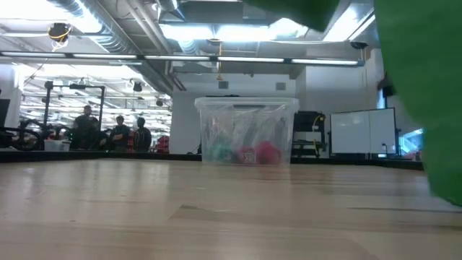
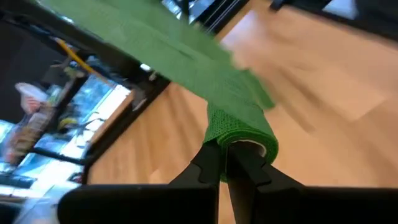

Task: Roll bandage
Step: Roll the green bandage

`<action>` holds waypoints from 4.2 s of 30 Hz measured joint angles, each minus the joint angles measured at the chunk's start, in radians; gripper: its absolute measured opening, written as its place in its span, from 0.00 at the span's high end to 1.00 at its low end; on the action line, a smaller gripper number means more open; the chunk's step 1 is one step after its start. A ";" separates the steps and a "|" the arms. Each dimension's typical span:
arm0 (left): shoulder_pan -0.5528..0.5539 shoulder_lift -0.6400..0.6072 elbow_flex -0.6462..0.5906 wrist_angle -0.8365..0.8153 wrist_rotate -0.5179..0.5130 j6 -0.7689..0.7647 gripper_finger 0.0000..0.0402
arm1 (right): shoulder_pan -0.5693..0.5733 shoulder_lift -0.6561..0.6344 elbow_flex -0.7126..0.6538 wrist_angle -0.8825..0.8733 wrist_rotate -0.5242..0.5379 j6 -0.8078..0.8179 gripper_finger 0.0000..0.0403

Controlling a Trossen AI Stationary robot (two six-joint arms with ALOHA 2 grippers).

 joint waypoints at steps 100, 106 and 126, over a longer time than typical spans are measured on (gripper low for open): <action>0.134 -0.011 0.417 -0.802 -0.264 -0.462 1.00 | -0.928 0.090 -0.260 -0.258 -1.102 0.448 0.36; 0.147 -0.011 0.417 -0.809 -0.263 -0.466 1.00 | -0.936 0.106 -0.260 -0.347 -1.390 0.448 0.36; 0.160 -0.011 0.417 -0.984 -0.228 -0.674 1.00 | -0.617 0.074 -0.302 -0.300 -0.736 0.350 0.36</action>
